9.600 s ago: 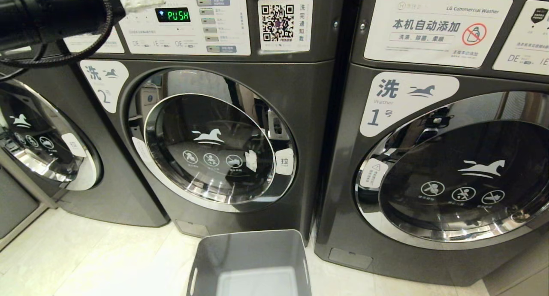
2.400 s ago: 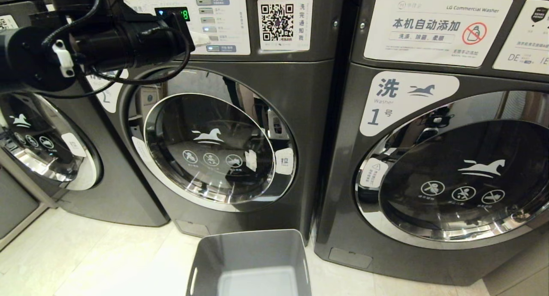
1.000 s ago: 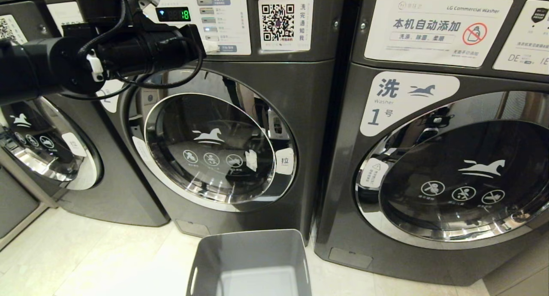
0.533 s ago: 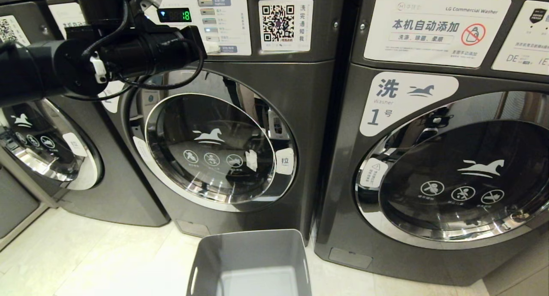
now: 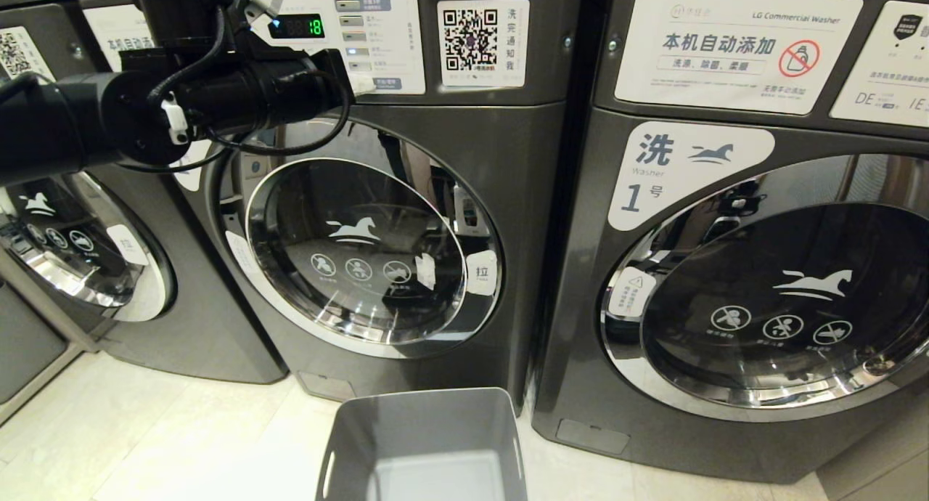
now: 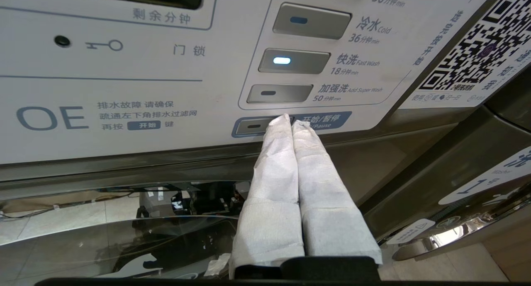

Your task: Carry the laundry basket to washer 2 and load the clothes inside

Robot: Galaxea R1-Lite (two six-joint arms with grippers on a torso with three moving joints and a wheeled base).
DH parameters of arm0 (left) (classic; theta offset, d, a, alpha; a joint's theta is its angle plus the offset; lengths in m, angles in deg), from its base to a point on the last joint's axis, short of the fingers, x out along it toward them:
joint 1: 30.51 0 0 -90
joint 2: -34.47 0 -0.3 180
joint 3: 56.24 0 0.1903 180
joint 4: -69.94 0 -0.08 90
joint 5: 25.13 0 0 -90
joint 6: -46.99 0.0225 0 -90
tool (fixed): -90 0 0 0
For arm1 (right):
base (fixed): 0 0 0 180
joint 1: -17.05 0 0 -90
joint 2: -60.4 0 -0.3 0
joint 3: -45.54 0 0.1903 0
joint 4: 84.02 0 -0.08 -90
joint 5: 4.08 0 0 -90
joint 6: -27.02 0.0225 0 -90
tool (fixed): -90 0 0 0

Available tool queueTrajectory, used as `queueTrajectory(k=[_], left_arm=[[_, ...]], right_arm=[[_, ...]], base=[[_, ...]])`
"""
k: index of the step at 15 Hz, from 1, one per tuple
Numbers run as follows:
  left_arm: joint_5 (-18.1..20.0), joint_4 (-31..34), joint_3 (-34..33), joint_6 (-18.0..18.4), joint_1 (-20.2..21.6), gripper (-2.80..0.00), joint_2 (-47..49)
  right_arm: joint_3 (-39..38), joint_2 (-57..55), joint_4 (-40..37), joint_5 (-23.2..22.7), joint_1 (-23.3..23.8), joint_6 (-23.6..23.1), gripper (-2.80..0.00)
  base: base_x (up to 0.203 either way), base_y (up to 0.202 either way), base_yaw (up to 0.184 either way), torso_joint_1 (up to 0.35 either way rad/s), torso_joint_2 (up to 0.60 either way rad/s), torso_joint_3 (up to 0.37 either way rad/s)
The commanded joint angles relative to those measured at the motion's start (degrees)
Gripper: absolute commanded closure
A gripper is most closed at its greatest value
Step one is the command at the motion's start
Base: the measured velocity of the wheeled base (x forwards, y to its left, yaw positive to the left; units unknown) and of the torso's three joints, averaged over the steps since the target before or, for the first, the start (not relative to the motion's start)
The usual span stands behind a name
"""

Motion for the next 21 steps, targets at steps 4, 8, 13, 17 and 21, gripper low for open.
queueTrajectory(k=[4,8,13,17,21], left_arm=[[-1.7,0.4,0.0,-0.1,0.8,0.0,-0.1],[-2.6,0.5,0.0,-0.1,1.0,0.0,-0.2],[-2.8,0.4,0.0,0.0,1.0,0.0,-0.3],[-2.9,0.4,0.0,0.3,1.4,0.0,-0.3],[-2.9,0.4,0.0,1.0,1.8,0.0,-0.3]], right_arm=[[-2.3,0.0,0.1,0.0,0.0,0.0,0.0],[-2.3,0.0,0.1,0.0,0.0,0.0,0.0],[-2.3,-0.1,0.1,0.0,0.0,0.0,0.0],[-2.3,0.0,0.1,0.0,0.0,0.0,0.0],[-2.3,0.0,0.1,0.0,0.0,0.0,0.0]], base=[[0.0,0.0,0.0,0.0,0.0,0.0],[0.0,0.0,0.0,0.0,0.0,0.0],[0.0,0.0,0.0,0.0,0.0,0.0],[0.0,0.0,0.0,0.0,0.0,0.0],[0.0,0.0,0.0,0.0,0.0,0.0]])
